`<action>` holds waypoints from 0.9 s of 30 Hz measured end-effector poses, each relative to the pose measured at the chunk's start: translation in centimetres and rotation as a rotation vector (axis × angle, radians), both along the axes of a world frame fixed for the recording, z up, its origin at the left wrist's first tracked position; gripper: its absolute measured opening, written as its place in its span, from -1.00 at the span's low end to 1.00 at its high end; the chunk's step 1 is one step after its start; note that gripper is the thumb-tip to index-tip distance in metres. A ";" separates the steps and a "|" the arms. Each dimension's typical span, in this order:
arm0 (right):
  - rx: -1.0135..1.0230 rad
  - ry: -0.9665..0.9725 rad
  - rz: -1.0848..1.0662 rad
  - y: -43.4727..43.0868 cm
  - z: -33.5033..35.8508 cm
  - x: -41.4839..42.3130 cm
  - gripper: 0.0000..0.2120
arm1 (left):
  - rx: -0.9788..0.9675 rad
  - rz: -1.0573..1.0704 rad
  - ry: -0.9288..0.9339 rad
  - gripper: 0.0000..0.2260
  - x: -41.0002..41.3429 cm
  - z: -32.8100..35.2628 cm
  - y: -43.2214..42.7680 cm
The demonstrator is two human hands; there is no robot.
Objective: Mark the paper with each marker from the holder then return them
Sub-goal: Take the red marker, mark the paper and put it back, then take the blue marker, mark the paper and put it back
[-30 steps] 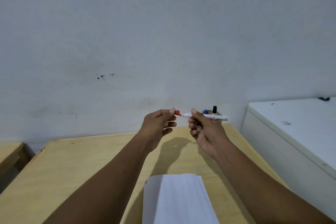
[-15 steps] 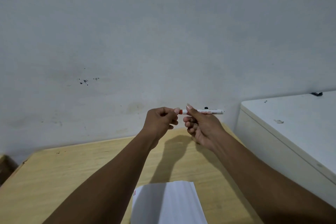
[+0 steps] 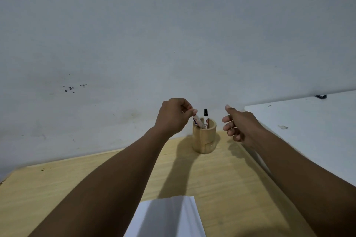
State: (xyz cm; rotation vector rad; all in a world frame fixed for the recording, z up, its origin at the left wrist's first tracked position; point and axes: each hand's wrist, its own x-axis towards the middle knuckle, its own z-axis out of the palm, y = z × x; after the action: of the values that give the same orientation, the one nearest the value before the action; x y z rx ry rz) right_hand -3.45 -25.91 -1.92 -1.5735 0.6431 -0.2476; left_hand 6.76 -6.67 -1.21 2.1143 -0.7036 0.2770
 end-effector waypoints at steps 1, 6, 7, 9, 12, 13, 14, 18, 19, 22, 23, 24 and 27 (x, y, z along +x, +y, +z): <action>-0.018 0.004 0.009 0.1 -0.1 0.1 -0.57 | 0.031 -0.021 0.006 -0.81 0.0 -0.1 -0.5; -0.103 -0.001 0.046 1.2 -0.8 0.8 -0.61 | 0.073 -0.079 0.086 -0.72 -0.6 0.1 -1.8; -0.111 -0.006 0.051 1.4 -1.0 0.9 -0.62 | 0.065 -0.078 0.124 -0.71 -0.5 0.1 -1.9; -0.115 -0.013 0.058 1.7 -1.3 1.2 -0.64 | 0.086 -0.074 0.164 -0.66 -0.1 -0.1 -1.8; -0.118 -0.009 0.065 1.9 -1.7 1.5 -0.65 | 0.227 -0.094 0.113 -0.61 0.6 -1.0 -1.9; -0.120 -0.009 0.068 1.9 -1.9 1.5 -0.66 | 0.258 -0.097 0.081 -0.63 0.8 -1.3 -2.0; -0.122 -0.011 0.073 1.9 -2.0 1.5 -0.67 | 0.264 -0.094 0.058 -0.65 1.0 -1.6 -2.1; -0.125 -0.018 0.084 2.0 -2.2 1.3 -0.69 | 0.242 -0.075 0.023 -0.78 1.6 -1.8 -2.1; -0.126 -0.020 0.087 2.0 -2.2 1.2 -0.69 | 0.237 -0.075 0.023 -0.79 1.7 -1.8 -2.1; -0.127 -0.024 0.099 2.0 -2.0 1.0 -0.71 | 0.180 -0.031 -0.013 -0.84 1.5 -1.4 -2.0; -0.124 -0.025 0.098 2.1 -1.9 1.0 -0.71 | 0.153 -0.004 -0.038 -0.85 1.3 -1.0 -1.8; -0.119 -0.027 0.097 2.3 -1.7 0.9 -0.72 | 0.128 0.023 -0.060 -0.85 1.2 -0.6 -1.6; -0.084 -0.031 0.111 3.2 -0.8 0.8 -0.72 | 0.040 0.084 -0.104 -0.79 0.7 1.4 -0.3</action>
State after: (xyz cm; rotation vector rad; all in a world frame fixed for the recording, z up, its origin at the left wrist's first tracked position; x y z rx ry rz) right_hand -2.64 -22.72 -2.75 -1.6770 0.5251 -0.2183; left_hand 7.43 -6.97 0.22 2.1835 -0.6860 0.4247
